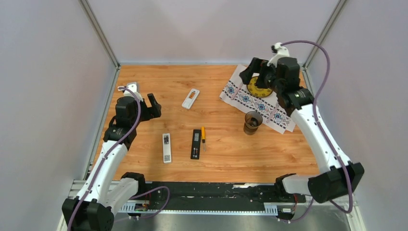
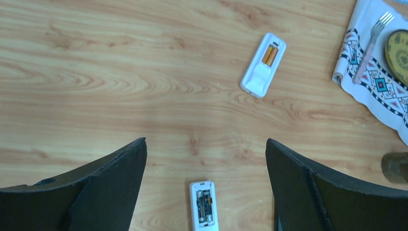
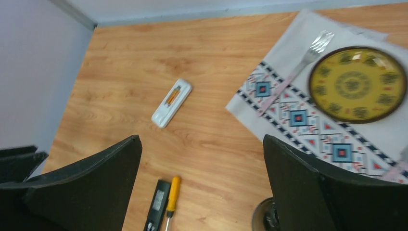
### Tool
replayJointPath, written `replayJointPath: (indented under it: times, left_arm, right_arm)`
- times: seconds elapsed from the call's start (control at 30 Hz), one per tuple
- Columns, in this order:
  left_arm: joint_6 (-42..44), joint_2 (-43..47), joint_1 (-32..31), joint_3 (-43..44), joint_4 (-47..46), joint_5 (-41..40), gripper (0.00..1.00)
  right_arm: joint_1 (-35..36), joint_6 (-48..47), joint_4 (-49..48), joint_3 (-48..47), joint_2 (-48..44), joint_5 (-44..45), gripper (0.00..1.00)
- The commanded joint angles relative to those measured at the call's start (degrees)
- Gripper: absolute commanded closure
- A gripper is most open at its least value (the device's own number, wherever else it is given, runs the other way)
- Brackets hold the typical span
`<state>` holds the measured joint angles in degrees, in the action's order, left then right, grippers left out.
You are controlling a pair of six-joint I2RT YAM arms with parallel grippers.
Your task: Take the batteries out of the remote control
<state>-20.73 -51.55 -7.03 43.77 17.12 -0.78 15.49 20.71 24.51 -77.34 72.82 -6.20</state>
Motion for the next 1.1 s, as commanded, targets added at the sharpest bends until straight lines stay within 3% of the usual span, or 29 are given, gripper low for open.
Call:
replayJointPath:
  times: [0.0, 0.17, 0.43, 0.77, 0.93, 1.07]
  left_arm:
    - [-1.2, 1.9, 0.2, 3.2, 1.0, 2.3, 0.00]
    - [-4.0, 2.9, 0.2, 5.7, 5.9, 3.7, 0.00]
    - [-7.1, 11.3, 0.2, -0.6, 3.8, 16.4, 0.01]
    - [-13.2, 26.9, 0.2, -9.0, 8.1, 28.0, 0.02]
    - [-12.8, 33.5, 0.2, -9.5, 13.6, 28.6, 0.02]
    - [-12.7, 36.0, 0.2, -9.0, 16.3, 30.0, 0.02]
  right_arm:
    - [8.8, -2.2, 6.7, -7.3, 8.6, -2.9, 0.00]
    - [19.6, -3.2, 10.5, -8.4, 17.3, -2.2, 0.00]
    - [29.6, 1.5, 7.9, 1.2, 25.2, -2.6, 0.02]
    - [31.1, 5.7, -1.0, 8.3, 29.8, -1.8, 0.35]
    - [32.1, 6.5, -4.8, 7.6, 33.5, -0.4, 0.42]
    - [33.2, 6.0, -1.4, 3.0, 38.1, 4.8, 0.52]
